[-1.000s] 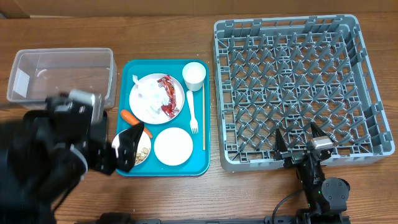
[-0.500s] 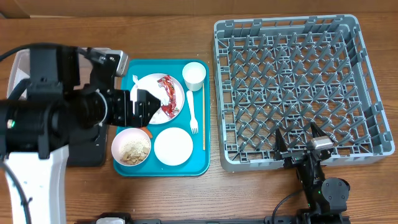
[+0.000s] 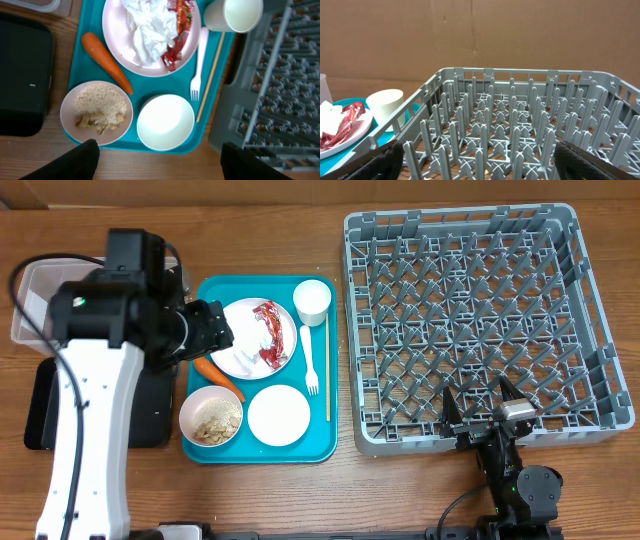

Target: Sort waste into correct bins and load items into the dishwasher rack

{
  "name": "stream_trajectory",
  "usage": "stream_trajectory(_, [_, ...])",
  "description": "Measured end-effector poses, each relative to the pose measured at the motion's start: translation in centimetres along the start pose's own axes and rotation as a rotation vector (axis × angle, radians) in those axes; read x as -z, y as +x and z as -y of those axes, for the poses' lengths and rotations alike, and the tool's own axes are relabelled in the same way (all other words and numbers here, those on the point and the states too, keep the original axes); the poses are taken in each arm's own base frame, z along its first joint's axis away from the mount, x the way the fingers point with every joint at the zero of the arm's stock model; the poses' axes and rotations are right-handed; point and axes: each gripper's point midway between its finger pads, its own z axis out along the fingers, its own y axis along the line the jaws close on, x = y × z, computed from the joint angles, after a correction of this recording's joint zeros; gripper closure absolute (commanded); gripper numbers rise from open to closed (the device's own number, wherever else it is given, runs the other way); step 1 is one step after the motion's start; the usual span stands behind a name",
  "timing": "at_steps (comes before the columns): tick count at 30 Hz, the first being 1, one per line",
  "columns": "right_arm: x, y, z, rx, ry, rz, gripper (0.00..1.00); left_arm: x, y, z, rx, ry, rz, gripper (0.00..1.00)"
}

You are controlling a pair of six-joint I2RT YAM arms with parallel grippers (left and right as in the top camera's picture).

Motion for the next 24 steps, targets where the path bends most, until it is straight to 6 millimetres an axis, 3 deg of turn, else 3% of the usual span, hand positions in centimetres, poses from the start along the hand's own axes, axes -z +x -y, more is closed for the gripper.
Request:
stream_trajectory(4, [0.0,0.0,0.0,0.000,0.000,0.000,0.00,-3.8,-0.8,-0.7,0.048,-0.024,-0.026,0.31])
stream_trajectory(15, [0.0,0.0,0.0,0.000,0.000,0.000,0.00,-11.9,-2.0,0.1,0.055,-0.111,-0.063,0.27])
stream_trajectory(24, [0.0,0.0,0.0,0.000,0.000,0.000,0.00,-18.1,-2.4,-1.3,0.103,-0.238,-0.106,0.31])
